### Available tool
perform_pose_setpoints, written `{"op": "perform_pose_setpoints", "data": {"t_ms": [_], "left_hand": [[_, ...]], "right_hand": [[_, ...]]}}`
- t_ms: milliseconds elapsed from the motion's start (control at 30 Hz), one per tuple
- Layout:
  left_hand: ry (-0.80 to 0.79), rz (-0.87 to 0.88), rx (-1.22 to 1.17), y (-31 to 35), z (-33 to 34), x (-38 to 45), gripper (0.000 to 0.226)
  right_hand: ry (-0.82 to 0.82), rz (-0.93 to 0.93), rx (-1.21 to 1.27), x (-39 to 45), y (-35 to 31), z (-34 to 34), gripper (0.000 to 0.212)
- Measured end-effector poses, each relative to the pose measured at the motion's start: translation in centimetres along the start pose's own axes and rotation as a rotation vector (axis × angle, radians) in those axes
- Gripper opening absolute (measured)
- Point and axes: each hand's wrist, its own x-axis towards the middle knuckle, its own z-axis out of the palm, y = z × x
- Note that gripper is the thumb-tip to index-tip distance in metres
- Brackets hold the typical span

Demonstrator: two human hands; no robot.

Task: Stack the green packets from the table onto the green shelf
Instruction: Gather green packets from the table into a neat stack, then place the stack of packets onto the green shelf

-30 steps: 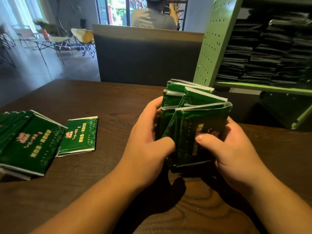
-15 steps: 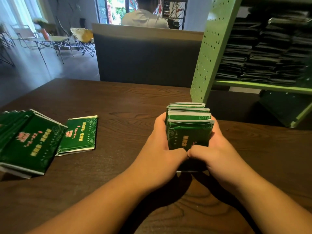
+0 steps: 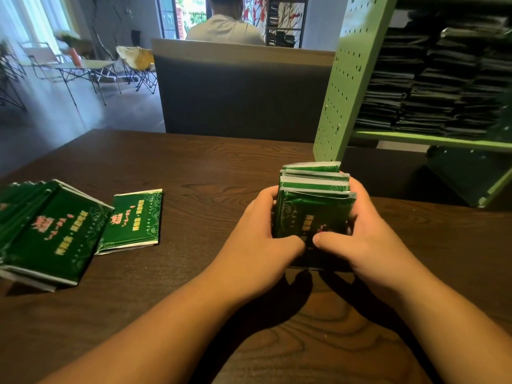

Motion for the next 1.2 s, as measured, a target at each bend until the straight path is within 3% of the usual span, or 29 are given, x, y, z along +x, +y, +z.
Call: {"op": "perform_pose_setpoints", "data": {"t_ms": [233,567,800,1000,1200], "left_hand": [[0.028,0.020,0.077,-0.2,-0.1,0.2,0.074],[0.072,0.057,-0.042,2.6,0.2,-1.1,0.058],[0.020,0.060,-0.121,8.2,2.4,-1.5,0.047],[0.007,0.004,-0.230,13.1,5.3,-2.2,0.028],[0.004,-0.070,-0.338,17.4,8.5,-1.6,0.027]], "right_hand": [[0.050,-0.045,-0.023,0.2,0.3,-0.1,0.076],[0.104,-0.042,0.331,-0.8,-1.0,0.0,0.064],[0.091,-0.008,0.443,-2.3,-4.8,-3.2,0.049],[0.288,-0.112,0.291,-5.0,-7.2,-7.0,0.057],[0.414,-0.239,0.111,-7.2,-9.5,-11.3,0.041]]}}
